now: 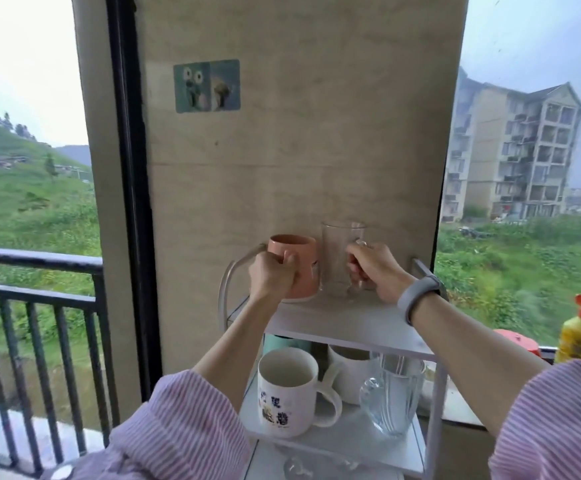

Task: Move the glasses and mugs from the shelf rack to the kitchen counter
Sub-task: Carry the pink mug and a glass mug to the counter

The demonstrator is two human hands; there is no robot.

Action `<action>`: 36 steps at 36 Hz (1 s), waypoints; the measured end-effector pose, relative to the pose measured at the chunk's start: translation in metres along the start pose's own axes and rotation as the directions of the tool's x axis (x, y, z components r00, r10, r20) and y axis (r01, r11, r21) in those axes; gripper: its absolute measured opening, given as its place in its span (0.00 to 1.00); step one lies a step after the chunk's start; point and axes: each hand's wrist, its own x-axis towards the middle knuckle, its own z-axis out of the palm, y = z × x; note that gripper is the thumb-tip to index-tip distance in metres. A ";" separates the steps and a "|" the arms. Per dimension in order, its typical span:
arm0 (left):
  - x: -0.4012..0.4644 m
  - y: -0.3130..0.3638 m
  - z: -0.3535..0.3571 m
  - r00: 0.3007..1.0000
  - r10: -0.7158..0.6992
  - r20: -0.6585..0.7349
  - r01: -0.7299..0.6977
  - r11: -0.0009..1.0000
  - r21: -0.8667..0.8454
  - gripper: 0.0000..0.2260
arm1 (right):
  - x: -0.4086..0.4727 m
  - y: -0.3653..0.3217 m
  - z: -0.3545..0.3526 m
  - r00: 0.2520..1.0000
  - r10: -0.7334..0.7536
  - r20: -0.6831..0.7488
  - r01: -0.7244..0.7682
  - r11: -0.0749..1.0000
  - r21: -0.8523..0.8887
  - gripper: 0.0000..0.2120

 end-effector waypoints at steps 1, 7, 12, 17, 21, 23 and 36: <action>-0.001 0.000 0.000 1.000 0.003 0.013 -0.003 1.000 0.021 0.12 | 0.000 -0.002 0.001 0.999 0.020 0.027 -0.020 0.999 0.026 0.13; -0.012 0.001 0.008 0.998 0.065 0.019 -0.066 0.997 0.046 0.15 | -0.007 -0.003 0.007 0.997 0.047 0.056 -0.053 0.990 0.131 0.16; -0.027 -0.003 0.010 0.990 0.138 -0.013 -0.138 0.990 0.005 0.17 | -0.022 0.006 0.014 0.985 -0.142 -0.099 0.151 0.984 0.098 0.23; -0.052 -0.010 0.003 0.967 0.231 -0.111 -0.237 0.970 -0.046 0.15 | -0.050 0.012 0.020 0.928 -0.350 -0.130 0.357 0.934 0.031 0.26; -0.071 -0.010 -0.015 0.933 0.312 -0.181 -0.324 0.945 -0.041 0.16 | -0.079 0.011 0.020 0.884 -0.439 -0.158 0.445 0.896 0.002 0.22; -0.081 -0.006 -0.025 0.910 0.345 -0.228 -0.364 0.931 -0.042 0.15 | -0.096 0.008 0.019 0.881 -0.447 -0.155 0.456 0.890 0.021 0.20; -0.185 -0.020 -0.066 0.880 0.425 -0.213 -0.463 0.868 -0.180 0.16 | -0.219 0.037 -0.010 0.928 -0.356 -0.113 0.372 0.850 0.372 0.25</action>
